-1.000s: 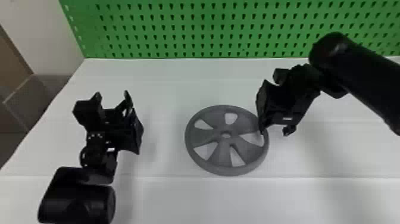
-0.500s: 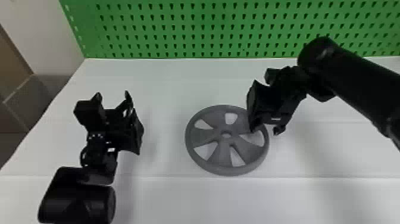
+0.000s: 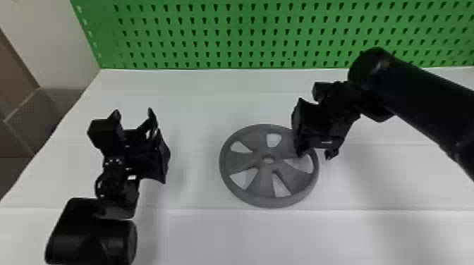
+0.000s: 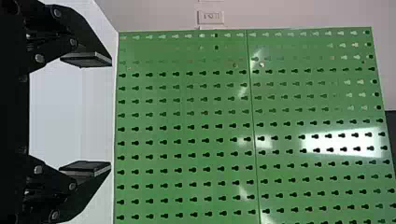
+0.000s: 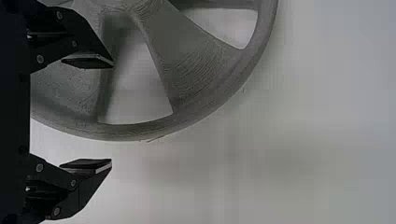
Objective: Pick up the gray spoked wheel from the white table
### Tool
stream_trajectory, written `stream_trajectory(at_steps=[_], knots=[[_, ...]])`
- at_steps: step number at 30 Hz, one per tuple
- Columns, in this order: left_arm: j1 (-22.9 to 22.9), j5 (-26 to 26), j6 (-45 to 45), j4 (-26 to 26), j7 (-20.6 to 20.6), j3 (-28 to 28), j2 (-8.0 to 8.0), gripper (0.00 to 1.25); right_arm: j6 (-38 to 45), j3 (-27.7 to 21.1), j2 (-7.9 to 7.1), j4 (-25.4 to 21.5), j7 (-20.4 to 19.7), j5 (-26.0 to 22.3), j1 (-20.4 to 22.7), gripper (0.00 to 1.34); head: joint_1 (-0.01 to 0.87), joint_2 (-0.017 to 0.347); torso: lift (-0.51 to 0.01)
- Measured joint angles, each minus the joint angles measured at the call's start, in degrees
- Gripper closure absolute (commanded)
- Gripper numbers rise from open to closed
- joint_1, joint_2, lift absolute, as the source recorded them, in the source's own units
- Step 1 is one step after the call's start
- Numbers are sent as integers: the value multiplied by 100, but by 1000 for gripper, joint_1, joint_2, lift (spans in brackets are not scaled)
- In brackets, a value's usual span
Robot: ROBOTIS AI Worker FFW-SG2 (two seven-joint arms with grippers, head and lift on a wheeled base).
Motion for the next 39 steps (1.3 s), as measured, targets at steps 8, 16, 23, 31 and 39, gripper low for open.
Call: stream_trajectory(at_steps=[8, 16, 23, 31, 39], knots=[[-1, -4, 0, 0, 0, 1, 0, 464, -41, 87, -19, 29, 0, 9, -19, 82, 779, 77, -78], [-2, -4, 0, 0, 0, -3, 0, 464, -75, 126, -26, 41, 0, 9, -21, 107, 779, 77, -78], [-2, -8, 0, 0, 0, -7, 0, 464, -86, 164, -26, 58, 0, -16, -21, 107, 779, 77, -78], [-11, -12, 0, 0, 0, -12, 0, 466, -116, 189, -16, 151, 0, -127, 13, 107, 779, 77, -78], [-27, -11, 0, 0, 8, -15, 0, 466, -286, 133, 43, 194, 0, -116, 154, 108, 779, 77, -78]])
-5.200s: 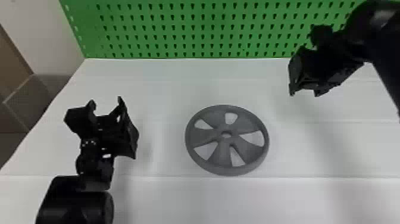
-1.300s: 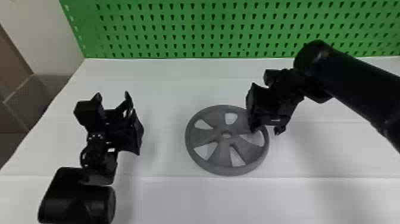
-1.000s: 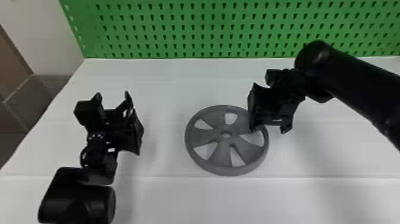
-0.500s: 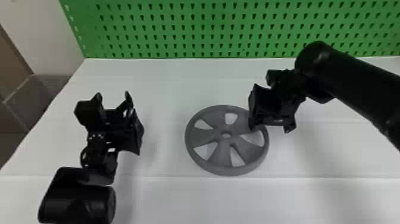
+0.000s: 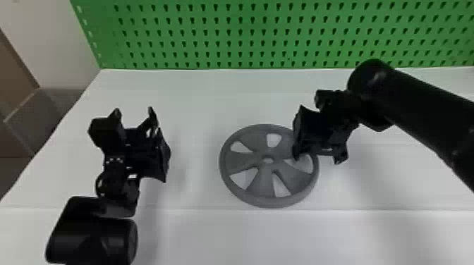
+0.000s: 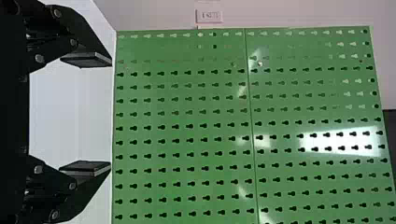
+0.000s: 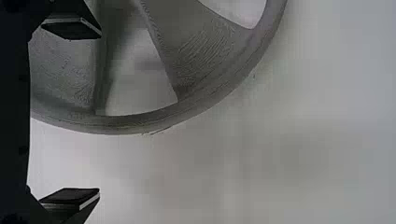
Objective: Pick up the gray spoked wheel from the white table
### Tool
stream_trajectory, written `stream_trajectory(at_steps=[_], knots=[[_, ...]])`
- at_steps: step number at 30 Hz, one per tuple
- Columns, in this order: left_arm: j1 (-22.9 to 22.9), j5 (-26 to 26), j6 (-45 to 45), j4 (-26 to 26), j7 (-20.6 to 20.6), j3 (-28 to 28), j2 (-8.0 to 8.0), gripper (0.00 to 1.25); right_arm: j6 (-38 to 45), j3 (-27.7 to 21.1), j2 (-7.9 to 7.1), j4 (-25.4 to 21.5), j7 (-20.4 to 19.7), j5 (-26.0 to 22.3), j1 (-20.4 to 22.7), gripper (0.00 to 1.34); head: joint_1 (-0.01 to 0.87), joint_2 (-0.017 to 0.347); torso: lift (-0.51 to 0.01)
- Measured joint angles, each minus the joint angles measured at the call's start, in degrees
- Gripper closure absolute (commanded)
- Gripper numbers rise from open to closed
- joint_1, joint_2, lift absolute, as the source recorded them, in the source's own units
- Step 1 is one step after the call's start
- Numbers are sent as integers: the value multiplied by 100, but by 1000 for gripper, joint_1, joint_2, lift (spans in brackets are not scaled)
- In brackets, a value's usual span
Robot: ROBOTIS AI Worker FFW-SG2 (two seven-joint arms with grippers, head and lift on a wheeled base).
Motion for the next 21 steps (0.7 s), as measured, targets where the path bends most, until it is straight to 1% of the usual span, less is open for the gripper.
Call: stream_trajectory(at_steps=[10, 21], knots=[[-8, 10, 0, 0, 7, -5, 0, 466, -72, -148, 65, 6, 9, 259, 111, 107, 779, 77, -78], [-10, 16, 0, 0, 9, -15, 0, 466, -143, -176, 56, 6, 9, 289, 198, 113, 779, 77, -78]])
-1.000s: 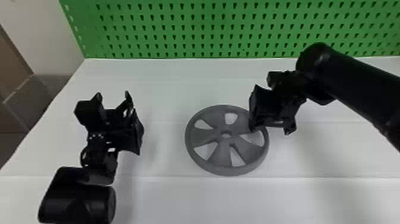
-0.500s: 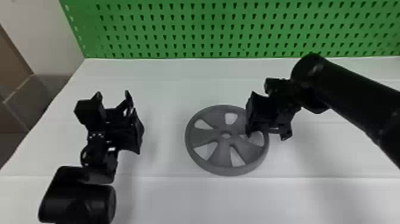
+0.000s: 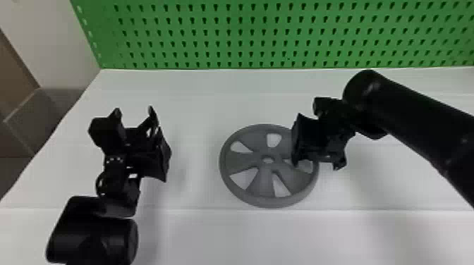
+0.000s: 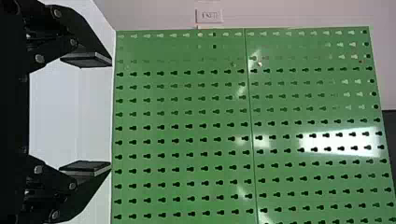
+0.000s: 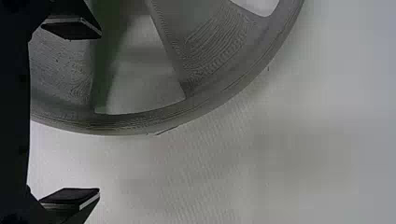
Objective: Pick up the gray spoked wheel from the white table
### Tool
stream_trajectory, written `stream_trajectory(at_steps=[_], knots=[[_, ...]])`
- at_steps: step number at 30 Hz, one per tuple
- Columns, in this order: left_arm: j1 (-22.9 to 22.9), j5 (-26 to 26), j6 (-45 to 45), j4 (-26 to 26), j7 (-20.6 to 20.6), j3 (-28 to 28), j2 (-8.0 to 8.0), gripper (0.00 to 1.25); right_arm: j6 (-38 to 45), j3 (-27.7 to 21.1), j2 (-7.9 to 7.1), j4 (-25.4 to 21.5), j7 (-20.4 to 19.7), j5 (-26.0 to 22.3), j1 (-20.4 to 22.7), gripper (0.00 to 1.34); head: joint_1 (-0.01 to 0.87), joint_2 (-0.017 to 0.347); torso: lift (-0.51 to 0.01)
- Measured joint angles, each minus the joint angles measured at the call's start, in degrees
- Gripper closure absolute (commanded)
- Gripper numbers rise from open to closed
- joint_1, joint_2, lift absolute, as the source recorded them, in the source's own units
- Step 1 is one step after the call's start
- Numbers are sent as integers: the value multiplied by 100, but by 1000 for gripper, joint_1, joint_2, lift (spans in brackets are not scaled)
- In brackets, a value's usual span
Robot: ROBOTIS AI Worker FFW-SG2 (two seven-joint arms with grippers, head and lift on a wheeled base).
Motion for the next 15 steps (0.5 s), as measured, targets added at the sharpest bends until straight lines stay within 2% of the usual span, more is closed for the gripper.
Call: stream_trajectory(at_steps=[7, 13, 15], knots=[[0, -6, 4, 2, 0, -7, 0, 469, -64, -26, -10, 0, 6, -6, 1, 219, 779, 77, -78], [-7, -9, 14, 9, 0, -20, 0, 469, -99, -30, -18, 0, 9, -6, -10, 504, 779, 77, -78], [-8, -9, 16, 9, 0, -21, 0, 469, -106, -30, -19, 0, 13, -6, -12, 518, 779, 77, -78]])
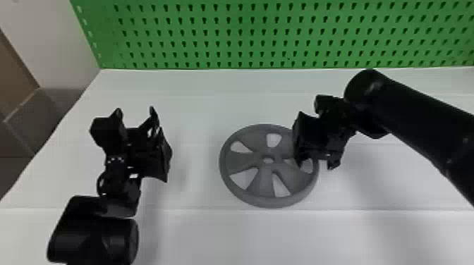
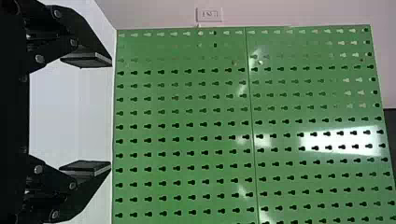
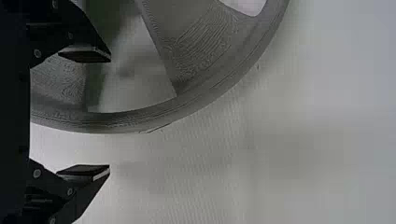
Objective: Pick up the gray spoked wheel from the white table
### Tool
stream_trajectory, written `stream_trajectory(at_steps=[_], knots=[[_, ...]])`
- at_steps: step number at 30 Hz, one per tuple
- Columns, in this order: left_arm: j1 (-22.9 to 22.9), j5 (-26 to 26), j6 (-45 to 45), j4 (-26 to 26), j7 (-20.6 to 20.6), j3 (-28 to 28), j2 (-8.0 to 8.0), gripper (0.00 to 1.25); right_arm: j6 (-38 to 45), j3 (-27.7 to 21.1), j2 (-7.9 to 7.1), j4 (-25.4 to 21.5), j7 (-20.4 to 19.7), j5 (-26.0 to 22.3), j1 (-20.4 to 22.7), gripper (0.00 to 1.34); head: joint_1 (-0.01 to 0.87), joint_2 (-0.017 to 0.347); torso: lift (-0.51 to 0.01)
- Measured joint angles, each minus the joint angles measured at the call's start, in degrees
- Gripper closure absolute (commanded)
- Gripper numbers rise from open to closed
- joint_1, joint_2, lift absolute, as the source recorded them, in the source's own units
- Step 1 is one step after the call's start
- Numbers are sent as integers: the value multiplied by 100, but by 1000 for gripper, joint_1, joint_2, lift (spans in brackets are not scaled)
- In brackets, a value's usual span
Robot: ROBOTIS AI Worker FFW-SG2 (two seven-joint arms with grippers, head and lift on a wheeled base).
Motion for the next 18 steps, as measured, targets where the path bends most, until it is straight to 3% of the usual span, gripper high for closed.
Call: stream_trajectory(at_steps=[18], knots=[[-11, -11, 27, 7, 0, -32, 0, 469, -36, 87, -1, 0, 4, 1, -40, 792, 779, 77, -78]])
